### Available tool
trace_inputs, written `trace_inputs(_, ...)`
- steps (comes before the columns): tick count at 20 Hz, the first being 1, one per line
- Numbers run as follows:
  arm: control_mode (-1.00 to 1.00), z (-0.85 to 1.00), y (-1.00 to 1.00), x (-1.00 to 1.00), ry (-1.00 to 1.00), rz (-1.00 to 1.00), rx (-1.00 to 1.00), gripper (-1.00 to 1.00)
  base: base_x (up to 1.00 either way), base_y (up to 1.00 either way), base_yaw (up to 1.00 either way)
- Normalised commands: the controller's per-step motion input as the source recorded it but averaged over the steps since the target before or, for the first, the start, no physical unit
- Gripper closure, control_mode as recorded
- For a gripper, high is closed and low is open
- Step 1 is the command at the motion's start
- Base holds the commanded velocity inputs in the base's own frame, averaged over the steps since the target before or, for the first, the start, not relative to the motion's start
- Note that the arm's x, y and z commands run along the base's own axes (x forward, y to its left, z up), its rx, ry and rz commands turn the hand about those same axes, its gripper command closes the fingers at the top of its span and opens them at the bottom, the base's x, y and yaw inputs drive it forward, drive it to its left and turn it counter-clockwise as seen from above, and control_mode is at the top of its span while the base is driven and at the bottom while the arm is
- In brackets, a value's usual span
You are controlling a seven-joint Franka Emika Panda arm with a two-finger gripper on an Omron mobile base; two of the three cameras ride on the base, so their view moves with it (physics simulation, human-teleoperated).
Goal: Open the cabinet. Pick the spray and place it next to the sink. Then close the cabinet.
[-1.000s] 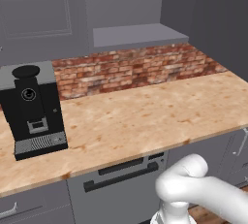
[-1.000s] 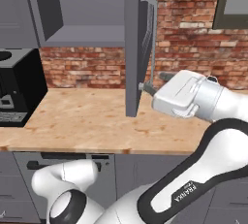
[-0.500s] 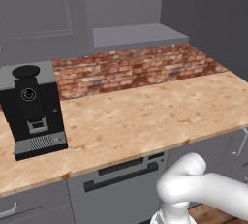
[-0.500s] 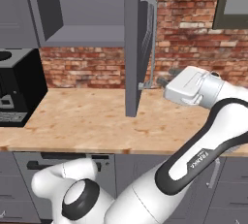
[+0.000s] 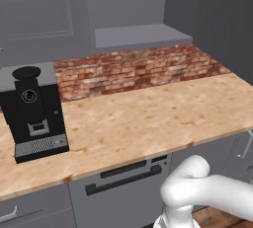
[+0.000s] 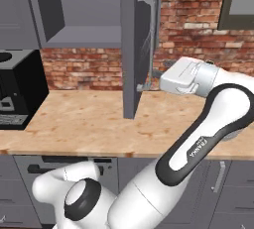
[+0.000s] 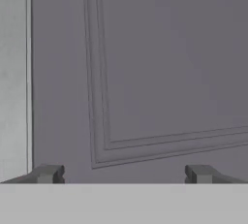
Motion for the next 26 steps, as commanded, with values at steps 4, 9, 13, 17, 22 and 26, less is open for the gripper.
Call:
trace_inputs(4,-1.00,0.01,0.95,0.00,0.00,-0.01,0.00,-1.00,0.00,0.00,0.00)
trace_inputs(9,-1.00,0.00,1.00,0.12,0.00,-0.08,0.00,-1.00,0.00,0.00,0.00)
trace_inputs(13,-1.00,0.00,1.00,0.33,0.00,-0.16,-0.01,-1.00,0.00,0.00,0.00)
trace_inputs(17,-1.00,0.04,0.97,0.44,0.01,-0.20,0.00,-1.00,0.00,0.00,0.00)
trace_inputs(22,-1.00,0.07,0.77,0.80,0.05,-0.25,0.00,-1.00,0.00,0.00,0.00)
trace_inputs(26,-1.00,0.00,0.72,0.91,0.09,-0.25,-0.01,-1.00,0.00,0.00,0.00)
